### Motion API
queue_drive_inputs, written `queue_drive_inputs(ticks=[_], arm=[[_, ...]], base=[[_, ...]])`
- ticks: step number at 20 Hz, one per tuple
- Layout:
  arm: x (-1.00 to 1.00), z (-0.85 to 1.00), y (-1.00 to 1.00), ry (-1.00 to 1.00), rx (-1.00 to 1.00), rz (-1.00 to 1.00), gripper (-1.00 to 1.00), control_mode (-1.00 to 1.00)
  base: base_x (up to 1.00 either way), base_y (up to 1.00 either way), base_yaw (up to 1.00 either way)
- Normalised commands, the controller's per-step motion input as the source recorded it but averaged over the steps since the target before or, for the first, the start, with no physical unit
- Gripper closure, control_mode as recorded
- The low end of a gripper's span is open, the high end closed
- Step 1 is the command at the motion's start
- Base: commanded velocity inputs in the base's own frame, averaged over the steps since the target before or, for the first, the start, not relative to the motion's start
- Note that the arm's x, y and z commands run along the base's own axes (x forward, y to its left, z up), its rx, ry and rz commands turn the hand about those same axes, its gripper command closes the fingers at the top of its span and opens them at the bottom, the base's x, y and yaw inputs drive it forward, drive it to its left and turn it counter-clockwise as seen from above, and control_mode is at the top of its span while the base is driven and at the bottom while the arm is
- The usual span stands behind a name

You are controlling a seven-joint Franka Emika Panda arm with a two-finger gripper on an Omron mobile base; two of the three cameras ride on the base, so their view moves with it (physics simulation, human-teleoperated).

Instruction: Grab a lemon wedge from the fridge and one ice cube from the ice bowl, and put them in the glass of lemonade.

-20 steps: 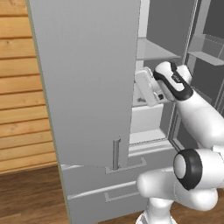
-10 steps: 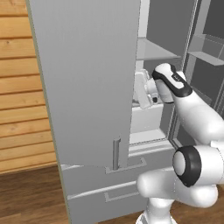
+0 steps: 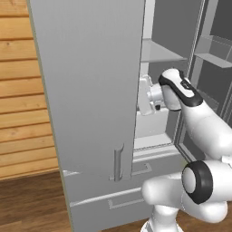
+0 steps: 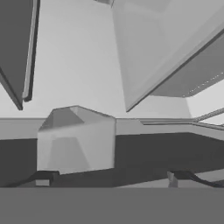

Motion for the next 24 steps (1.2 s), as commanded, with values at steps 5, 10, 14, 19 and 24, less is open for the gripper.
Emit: queue_drive_inputs(ticks=[5, 10, 14, 19, 24], arm=[[-0.02, 0.05, 0.82, 0.0, 0.0, 0.3, -1.0, -1.0], [-0.39, 0.07, 0.76, 0.02, 0.0, 0.39, -1.0, -1.0], [-0.64, 0.0, 0.43, 0.0, 0.0, 0.43, -1.0, -1.0], [-0.38, 0.01, 0.53, -0.02, 0.0, 0.19, -1.0, -1.0], [-0.52, 0.0, 0.61, -0.05, 0.0, 0.04, -1.0, -1.0]], base=[[0.0, 0.0, 0.0], [0.0, 0.0, 0.0], [0.0, 0.0, 0.0], [0.0, 0.0, 0.0], [0.0, 0.0, 0.0]])
